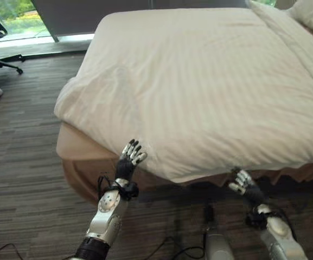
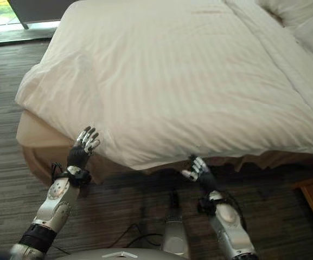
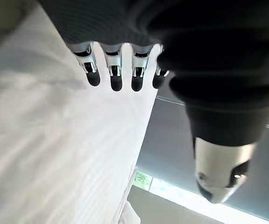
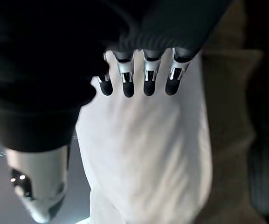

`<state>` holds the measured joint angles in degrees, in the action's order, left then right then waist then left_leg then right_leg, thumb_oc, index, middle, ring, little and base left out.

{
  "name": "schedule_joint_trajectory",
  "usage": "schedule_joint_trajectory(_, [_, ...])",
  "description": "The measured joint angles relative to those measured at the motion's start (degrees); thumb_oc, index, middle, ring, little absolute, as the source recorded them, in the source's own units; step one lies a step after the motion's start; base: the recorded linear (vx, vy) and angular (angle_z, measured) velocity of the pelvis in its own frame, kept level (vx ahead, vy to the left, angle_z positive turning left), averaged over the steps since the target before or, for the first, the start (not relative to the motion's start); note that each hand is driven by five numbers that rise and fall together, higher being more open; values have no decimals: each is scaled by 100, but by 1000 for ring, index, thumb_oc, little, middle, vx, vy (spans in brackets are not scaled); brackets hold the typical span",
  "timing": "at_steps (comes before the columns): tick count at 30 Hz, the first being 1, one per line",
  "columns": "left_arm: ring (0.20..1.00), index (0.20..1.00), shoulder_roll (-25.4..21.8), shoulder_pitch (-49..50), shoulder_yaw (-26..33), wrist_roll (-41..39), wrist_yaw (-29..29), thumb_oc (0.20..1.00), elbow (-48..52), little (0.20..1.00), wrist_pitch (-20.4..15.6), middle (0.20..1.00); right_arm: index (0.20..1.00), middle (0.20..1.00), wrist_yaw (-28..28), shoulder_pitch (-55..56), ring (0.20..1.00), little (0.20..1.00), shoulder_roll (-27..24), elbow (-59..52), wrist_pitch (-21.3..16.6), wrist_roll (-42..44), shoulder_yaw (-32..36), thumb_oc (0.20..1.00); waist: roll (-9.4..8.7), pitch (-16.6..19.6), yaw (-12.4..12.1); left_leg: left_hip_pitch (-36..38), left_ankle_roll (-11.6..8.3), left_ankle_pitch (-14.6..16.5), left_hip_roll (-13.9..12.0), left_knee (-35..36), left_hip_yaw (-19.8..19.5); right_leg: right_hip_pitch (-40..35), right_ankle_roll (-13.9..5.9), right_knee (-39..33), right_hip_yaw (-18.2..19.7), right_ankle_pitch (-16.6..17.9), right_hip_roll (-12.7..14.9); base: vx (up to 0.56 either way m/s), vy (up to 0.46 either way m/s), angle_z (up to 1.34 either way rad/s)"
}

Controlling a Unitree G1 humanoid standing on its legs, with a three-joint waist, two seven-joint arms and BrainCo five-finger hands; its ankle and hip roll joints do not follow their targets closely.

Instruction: Making the bed.

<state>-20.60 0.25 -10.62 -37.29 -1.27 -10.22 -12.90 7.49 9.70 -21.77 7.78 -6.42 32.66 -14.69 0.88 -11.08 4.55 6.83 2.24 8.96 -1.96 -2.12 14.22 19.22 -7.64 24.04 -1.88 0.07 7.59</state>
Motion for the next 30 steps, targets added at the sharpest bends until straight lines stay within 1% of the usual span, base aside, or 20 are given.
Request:
schedule_joint_trajectory(1, [1000,1000,-5,8,-1,0,8,1000,19,1000,7,1000,1000,1000,35,25,1000,1000,-4,-36,4,1,1,1000,32,-5,-3,-1,12,-50,-14,40,-16,-55,3,22,-30,-67,-10,-453,369,-40])
schedule_joint_trajectory(2, [1000,1000,-116,296,264,43,106,1000,287,1000,27,1000,1000,1000,239,49,1000,1000,-174,-227,8,-95,-34,1000,66,-9,-160,19,160,-230,-2,129,184,-404,-86,1105,-412,-753,-82,-315,183,-38])
schedule_joint_trajectory(3, [1000,1000,-138,388,302,43,117,1000,286,1000,36,1000,1000,1000,274,63,1000,1000,-266,-244,1,-114,-4,1000,98,25,-171,17,167,-265,-4,174,215,-595,-101,1049,-499,-794,-204,-261,90,-43])
schedule_joint_trajectory(4, [1000,1000,-165,450,350,43,123,1000,310,1000,39,1000,1000,1000,294,27,1000,1000,-301,-241,1,-117,13,1000,49,46,-169,-7,170,-305,55,158,279,-748,-151,995,-664,-876,-265,-132,-15,-53])
schedule_joint_trajectory(5, [1000,1000,-111,600,618,42,146,1000,307,1000,48,1000,1000,1000,293,-91,1000,1000,-332,-214,15,-120,5,1000,-25,109,-307,-74,196,-338,66,195,527,-927,44,683,-946,-1049,-221,-94,-48,-63])
schedule_joint_trajectory(7, [1000,1000,-142,678,666,30,146,1000,309,1000,54,1000,1000,1000,300,-171,1000,1000,-331,-253,14,-119,11,1000,-163,219,-339,-195,116,-421,165,232,656,-1299,102,-515,-918,-1034,-258,-57,-43,-62])
schedule_joint_trajectory(8, [1000,1000,-93,678,648,28,147,1000,290,1000,65,1000,1000,1000,300,-284,1000,1000,-336,-231,19,-118,-1,1000,-180,285,-361,-287,89,-516,185,319,711,-1492,518,-1325,-779,-817,-422,-53,-38,-42])
schedule_joint_trajectory(11, [1000,1000,2,584,450,6,157,1000,286,1000,73,1000,1000,1000,289,-318,1000,1000,-378,-268,23,-116,0,1000,-120,372,-311,-359,71,-686,116,388,709,-1646,587,-1930,-706,-382,-585,-58,-42,-19])
schedule_joint_trajectory(16, [1000,1000,56,547,133,-24,167,1000,291,1000,120,1000,1000,1000,273,-133,1000,1000,-471,-278,20,-121,18,1000,-6,510,-288,-377,85,-741,108,393,704,-1668,611,-2020,-696,-278,-611,-43,-45,-2])
schedule_joint_trajectory(19, [1000,1000,56,545,157,-29,162,1000,320,1000,123,1000,1000,1000,221,-10,1000,1000,-473,-234,37,-118,-22,1000,41,549,-303,-417,84,-749,100,316,693,-1654,615,-1989,-700,-276,-600,-75,-89,2])
schedule_joint_trajectory(21, [1000,1000,54,501,160,-30,160,1000,322,1000,126,1000,1000,1000,218,-8,1000,1000,-487,-237,42,-117,-95,1000,-3,527,-303,-565,51,-727,87,109,527,-1619,628,-1984,-732,-282,-574,-181,-86,22])
schedule_joint_trajectory(22, [1000,1000,16,320,141,-31,162,1000,295,1000,129,1000,1000,1000,224,-54,1000,1000,-476,-187,35,-117,-161,1000,-153,451,-300,-1045,-102,-669,75,-629,261,-1492,778,-1860,-785,-333,-465,-137,5,55])
schedule_joint_trajectory(23, [1000,1000,24,130,132,-32,160,1000,267,1000,140,1000,1000,1000,236,-63,1000,1000,-487,-166,52,-117,-167,1000,-313,344,-320,-1402,-306,-801,127,-1208,-40,-1467,808,-1861,-857,-329,-313,4,157,34])
schedule_joint_trajectory(24, [1000,1000,20,88,153,-68,154,1000,218,1000,115,1000,1000,1000,233,-268,1000,1000,-576,-77,87,-140,-219,1000,-471,233,-474,-1741,-563,-782,0,-1896,-458,-1566,883,-2014,-816,-202,-183,79,219,14])
schedule_joint_trajectory(25, [1000,1000,26,108,147,-71,154,1000,227,1000,115,1000,1000,1000,206,-309,1000,1000,-588,-70,85,-139,-191,1000,-446,217,-452,-1709,-561,-783,-210,-1812,-505,-1647,862,-2019,-825,-213,-187,120,263,-5])
schedule_joint_trajectory(26, [1000,1000,28,90,136,-73,153,1000,191,1000,108,1000,1000,1000,173,-349,1000,1000,-595,-49,90,-137,-146,1000,-452,194,-381,-1630,-609,-759,-521,-1672,-671,-1708,808,-2043,-832,-229,-168,115,255,0])
schedule_joint_trajectory(27, [1000,1000,25,115,161,-73,147,1000,187,1000,108,1000,1000,1000,145,-404,1000,1000,-589,-54,92,-135,-137,1000,-444,193,-383,-1447,-612,-762,-783,-1342,-716,-1739,790,-2044,-783,-239,-193,98,330,-22])
schedule_joint_trajectory(28, [1000,1000,27,103,176,-76,131,1000,171,1000,100,1000,1000,1000,136,-489,1000,1000,-597,-46,51,-123,-93,1000,-333,214,-369,-1199,-641,-769,-1179,-800,-1042,-1726,713,-1974,-625,-273,-214,85,359,-37])
schedule_joint_trajectory(29, [1000,1000,30,102,176,-78,126,1000,164,1000,94,1000,1000,1000,130,-532,1000,1000,-614,-32,40,-122,-78,1000,-290,206,-367,-1110,-652,-773,-1288,-670,-1078,-1701,698,-1930,-583,-288,-212,94,394,-43])
schedule_joint_trajectory(30, [1000,1000,50,83,145,-93,102,1000,111,1000,89,1000,1000,1000,119,-551,1000,1000,-652,4,22,-120,-53,1000,-247,209,-354,-1040,-841,-869,-1530,-441,-1490,-1562,574,-1802,-404,-338,-170,185,577,-60])
